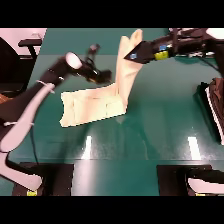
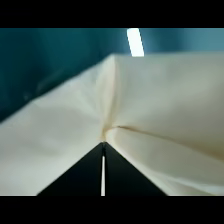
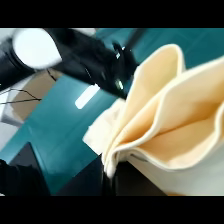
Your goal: Fold the shirts.
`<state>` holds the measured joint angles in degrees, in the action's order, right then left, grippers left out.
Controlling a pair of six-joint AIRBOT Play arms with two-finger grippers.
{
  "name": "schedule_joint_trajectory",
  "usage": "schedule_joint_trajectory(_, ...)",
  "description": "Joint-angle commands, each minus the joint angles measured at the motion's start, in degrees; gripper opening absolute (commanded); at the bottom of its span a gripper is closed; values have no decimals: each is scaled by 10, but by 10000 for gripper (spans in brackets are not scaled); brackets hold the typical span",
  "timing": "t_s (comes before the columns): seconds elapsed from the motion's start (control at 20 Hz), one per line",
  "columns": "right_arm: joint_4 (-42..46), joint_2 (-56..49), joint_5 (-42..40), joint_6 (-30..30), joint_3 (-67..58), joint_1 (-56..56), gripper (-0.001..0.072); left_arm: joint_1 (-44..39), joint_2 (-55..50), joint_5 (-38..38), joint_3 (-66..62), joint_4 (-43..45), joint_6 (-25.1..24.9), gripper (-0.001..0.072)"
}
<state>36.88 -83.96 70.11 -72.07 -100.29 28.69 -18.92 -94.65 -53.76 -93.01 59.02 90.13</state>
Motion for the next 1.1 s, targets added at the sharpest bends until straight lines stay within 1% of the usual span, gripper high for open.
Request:
schedule_joint_trajectory(0.0,-73,-42,-89,37,-1,92,16,103,96,-40,-33,68,-6,25)
schedule_joint_trajectory(0.1,-120,-94,-157,80,-5,165,21,157,155,-44,-33,101,-6,25)
schedule_joint_trajectory(0.15,-111,-127,-175,82,-24,196,45,184,182,-47,-33,114,-6,25)
schedule_joint_trajectory(0.2,-101,-164,-181,94,-54,224,159,206,204,-54,-33,121,-6,25)
schedule_joint_trajectory(0.25,-84,-196,-176,111,-87,246,296,224,220,-61,-33,127,-6,25)
schedule_joint_trajectory(0.3,-64,-226,-159,111,-121,262,432,240,233,-71,-33,129,-6,25)
schedule_joint_trajectory(0.35,-43,-249,-123,111,-150,268,479,250,240,-77,-33,128,-5,25)
schedule_joint_trajectory(0.4,-28,-263,-80,108,-171,265,477,257,242,-85,-33,128,-6,25)
schedule_joint_trajectory(0.45,-5,-264,-45,81,-175,254,467,257,242,-93,-33,130,-6,25)
schedule_joint_trajectory(0.5,20,-256,-24,58,-163,239,467,257,242,-103,-32,130,-7,25)
schedule_joint_trajectory(0.55,37,-240,-10,54,-136,215,467,257,242,-108,-32,128,-7,25)
schedule_joint_trajectory(0.7,38,-181,-2,38,-17,116,466,257,242,-110,-32,126,-6,25)
schedule_joint_trajectory(0.85,69,-128,-5,-1,117,-2,469,256,242,-117,-32,125,-6,25)
schedule_joint_trajectory(0.9,66,-122,-7,-1,151,-39,489,256,242,-116,-32,120,-6,25)
schedule_joint_trajectory(0.95,62,-121,-7,-1,176,-70,557,256,241,-115,-32,117,-6,25)
schedule_joint_trajectory(1.0,62,-126,-8,-2,193,-92,584,256,241,-115,-32,115,-6,25)
schedule_joint_trajectory(1.05,61,-135,-10,-6,205,-108,584,256,241,-115,-32,115,-6,25)
